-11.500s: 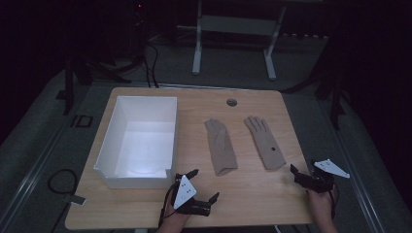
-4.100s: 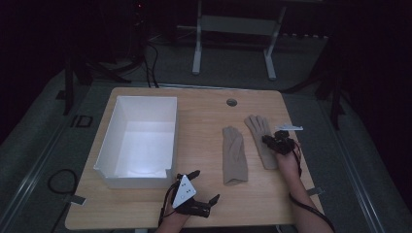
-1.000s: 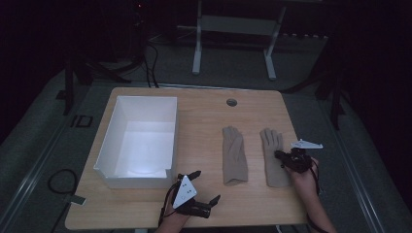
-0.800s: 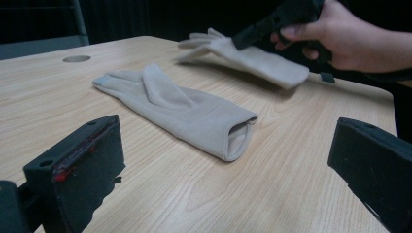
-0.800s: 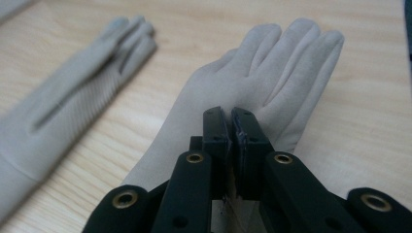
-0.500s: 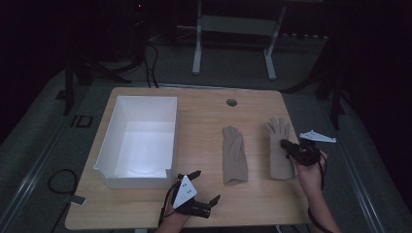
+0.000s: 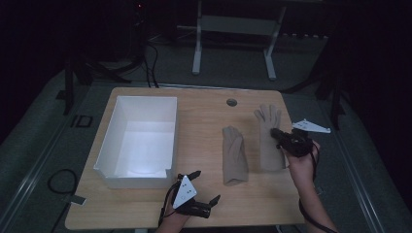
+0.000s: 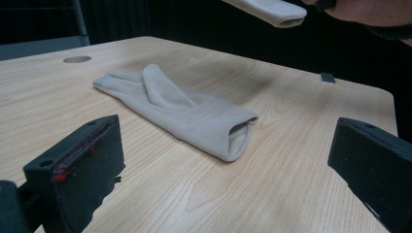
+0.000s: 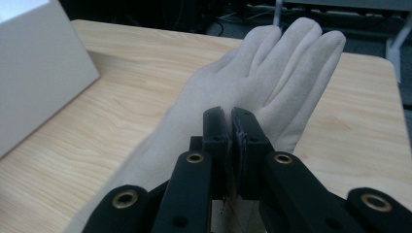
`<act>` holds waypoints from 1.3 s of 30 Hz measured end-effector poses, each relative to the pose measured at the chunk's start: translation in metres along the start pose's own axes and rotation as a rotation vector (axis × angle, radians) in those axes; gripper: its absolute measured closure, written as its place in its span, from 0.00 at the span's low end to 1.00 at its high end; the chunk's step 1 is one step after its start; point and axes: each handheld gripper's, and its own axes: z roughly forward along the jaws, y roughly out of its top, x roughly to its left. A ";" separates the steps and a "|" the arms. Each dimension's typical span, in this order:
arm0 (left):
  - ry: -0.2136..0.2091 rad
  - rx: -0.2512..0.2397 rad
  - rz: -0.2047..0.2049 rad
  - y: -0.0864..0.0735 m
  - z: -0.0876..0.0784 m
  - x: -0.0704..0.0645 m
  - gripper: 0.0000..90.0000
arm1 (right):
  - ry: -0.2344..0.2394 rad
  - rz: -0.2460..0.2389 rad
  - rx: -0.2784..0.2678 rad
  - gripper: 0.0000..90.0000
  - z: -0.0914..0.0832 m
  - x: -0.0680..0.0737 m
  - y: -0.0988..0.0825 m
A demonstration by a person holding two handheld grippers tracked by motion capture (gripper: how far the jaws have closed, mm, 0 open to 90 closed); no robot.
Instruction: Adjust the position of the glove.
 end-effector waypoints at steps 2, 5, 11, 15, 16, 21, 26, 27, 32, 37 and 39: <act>0.000 0.000 0.000 0.000 0.000 0.000 0.00 | 0.012 0.006 -0.008 0.95 0.005 0.009 0.005; 0.000 -0.001 -0.001 0.000 0.000 0.000 0.00 | 0.023 0.001 -0.004 0.95 0.012 0.021 0.010; -0.001 -0.004 0.001 0.000 0.000 0.000 0.00 | 0.035 -0.004 0.018 0.95 0.030 0.043 0.012; -0.003 -0.003 0.000 0.000 0.000 0.000 0.00 | 0.047 -0.005 0.038 0.95 0.041 0.054 0.007; -0.003 -0.003 0.000 0.000 0.000 0.000 0.00 | 0.051 -0.010 0.043 0.95 0.044 0.057 0.006; -0.003 -0.003 0.001 0.000 0.000 0.000 0.00 | 0.052 -0.007 0.062 0.95 0.054 0.066 -0.001; -0.004 -0.004 -0.001 0.000 0.000 0.000 0.00 | 0.050 -0.010 0.086 0.95 0.064 0.070 -0.010; -0.004 -0.004 -0.002 0.000 0.000 0.000 0.00 | 0.050 -0.005 0.091 0.95 0.065 0.070 -0.011; -0.005 -0.003 -0.001 0.000 0.000 0.000 0.00 | 0.049 -0.004 0.125 0.95 0.075 0.072 -0.021; -0.005 -0.002 0.000 0.000 0.000 0.000 0.00 | 0.044 0.007 0.150 0.95 0.082 0.073 -0.031; -0.007 -0.002 -0.001 0.000 0.000 0.000 0.00 | 0.043 0.010 0.157 0.95 0.085 0.072 -0.035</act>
